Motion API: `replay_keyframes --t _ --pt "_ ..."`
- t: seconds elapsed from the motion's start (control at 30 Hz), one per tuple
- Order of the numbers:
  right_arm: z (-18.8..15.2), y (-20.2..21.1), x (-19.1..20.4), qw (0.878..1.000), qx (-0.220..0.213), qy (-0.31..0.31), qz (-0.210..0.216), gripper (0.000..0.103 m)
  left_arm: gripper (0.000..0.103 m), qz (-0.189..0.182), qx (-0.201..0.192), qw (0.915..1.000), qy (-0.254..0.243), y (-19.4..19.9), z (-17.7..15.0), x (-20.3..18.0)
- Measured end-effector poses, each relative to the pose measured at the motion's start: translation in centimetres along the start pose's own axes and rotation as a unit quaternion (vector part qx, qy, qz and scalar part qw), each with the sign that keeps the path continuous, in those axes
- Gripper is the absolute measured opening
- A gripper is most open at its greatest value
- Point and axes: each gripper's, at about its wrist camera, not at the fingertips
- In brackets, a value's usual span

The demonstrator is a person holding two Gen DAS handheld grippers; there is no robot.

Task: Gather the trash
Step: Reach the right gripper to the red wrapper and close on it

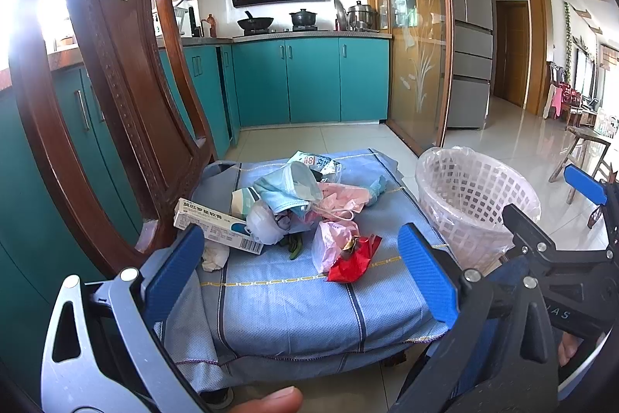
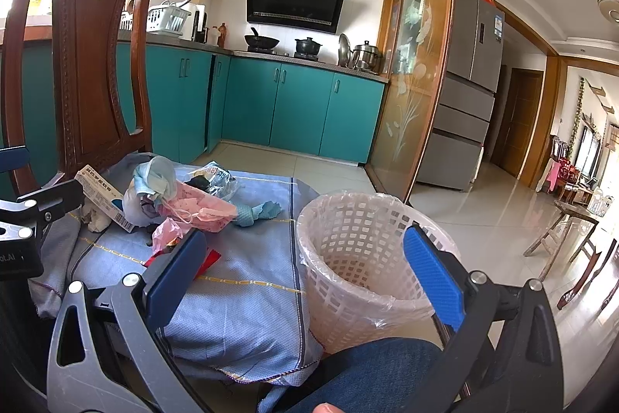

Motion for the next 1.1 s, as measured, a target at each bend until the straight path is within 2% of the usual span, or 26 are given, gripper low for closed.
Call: replay_keyframes --t 0.27,0.37,0.43,0.47,0.53,0.63,0.73,0.8,0.97,1.1 --pt "0.1 -0.4 0.2 1.000 0.014 0.002 0.010 0.100 0.100 0.002 0.009 1.0000 0.001 -0.6 -0.2 0.4" --pt "0.0 -1.7 0.5 0.999 0.052 0.009 -0.007 0.100 0.100 0.021 0.019 0.9996 -0.003 -1.1 -0.4 0.8" --pt "-0.3 -3.5 1.0 0.994 0.104 0.022 -0.007 0.100 0.100 0.045 0.038 0.9982 -0.003 -1.9 -0.5 1.6" --pt "-0.5 -4.4 1.3 0.991 0.130 0.027 0.004 0.100 0.100 0.053 0.048 0.9974 0.001 -2.4 -0.6 2.2" --pt "-1.1 -5.1 2.1 0.987 0.152 0.034 0.033 0.100 0.100 0.059 0.064 0.9961 0.019 -3.0 -0.9 3.7" --pt "-1.8 -5.3 3.6 0.983 0.157 0.037 0.089 0.099 0.099 0.070 0.075 0.9935 0.049 -3.5 -1.3 6.0" --pt "-2.1 -6.1 5.4 0.973 0.163 0.035 0.162 0.090 0.084 0.069 0.085 0.9898 0.091 -3.8 -1.7 8.6" --pt "-1.8 -7.7 7.1 0.967 0.166 0.045 0.189 0.084 0.075 0.070 0.093 0.9876 0.106 -4.1 -1.9 9.7" --pt "-1.1 -12.7 10.0 0.956 0.188 0.045 0.219 0.084 0.073 0.068 0.103 0.9860 0.112 -4.6 -2.4 10.4" --pt "-0.5 -15.0 12.0 0.962 0.186 0.069 0.185 0.085 0.084 0.068 0.116 0.9847 0.111 -5.2 -2.8 10.4"
Point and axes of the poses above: each gripper's, at about its wrist camera, not at the fingertips, and y roughly against the way its jaws point, x to its left, z to its top, and after that the axes turned 2 degrees about -z, right-handed
